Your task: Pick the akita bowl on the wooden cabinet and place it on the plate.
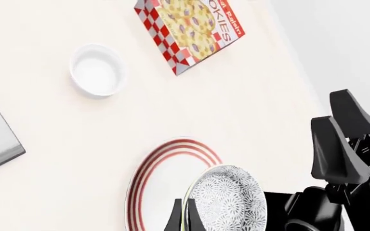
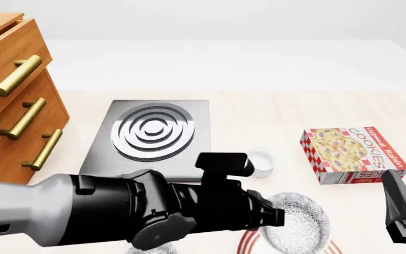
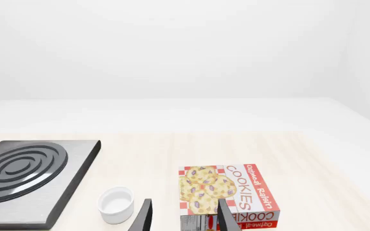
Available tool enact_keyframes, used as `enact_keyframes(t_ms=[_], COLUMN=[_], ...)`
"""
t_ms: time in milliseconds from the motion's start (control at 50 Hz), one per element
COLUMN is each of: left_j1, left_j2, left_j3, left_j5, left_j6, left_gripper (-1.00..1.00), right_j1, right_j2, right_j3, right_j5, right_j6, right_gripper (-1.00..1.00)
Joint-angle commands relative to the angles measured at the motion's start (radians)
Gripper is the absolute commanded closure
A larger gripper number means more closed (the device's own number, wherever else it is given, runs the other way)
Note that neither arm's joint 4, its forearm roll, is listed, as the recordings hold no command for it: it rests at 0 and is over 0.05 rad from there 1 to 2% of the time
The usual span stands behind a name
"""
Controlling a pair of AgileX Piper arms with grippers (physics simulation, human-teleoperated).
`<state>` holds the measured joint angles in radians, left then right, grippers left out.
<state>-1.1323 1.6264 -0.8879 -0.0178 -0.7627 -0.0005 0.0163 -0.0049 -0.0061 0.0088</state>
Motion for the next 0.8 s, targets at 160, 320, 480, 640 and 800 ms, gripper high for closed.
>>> enact_keyframes(t_ms=[160,320,480,640,800], left_j1=[0.019,0.027,0.031,0.032,0.034], left_j2=[-0.002,0.007,0.023,0.034,0.051], left_j3=[0.018,0.019,0.023,0.023,0.022], left_j5=[-0.027,-0.038,-0.051,-0.058,-0.066], left_j6=[-0.01,-0.015,-0.021,-0.026,-0.026], left_gripper=[1.0,1.0,1.0,1.0,1.0], right_j1=[0.0,0.0,0.0,0.0,0.0], right_j2=[0.0,0.0,0.0,0.0,0.0], right_j3=[0.0,0.0,0.0,0.0,0.0], right_j5=[0.0,0.0,0.0,0.0,0.0], right_j6=[0.0,0.0,0.0,0.0,0.0], right_gripper=[-1.0,-1.0,-1.0,-1.0,-1.0])
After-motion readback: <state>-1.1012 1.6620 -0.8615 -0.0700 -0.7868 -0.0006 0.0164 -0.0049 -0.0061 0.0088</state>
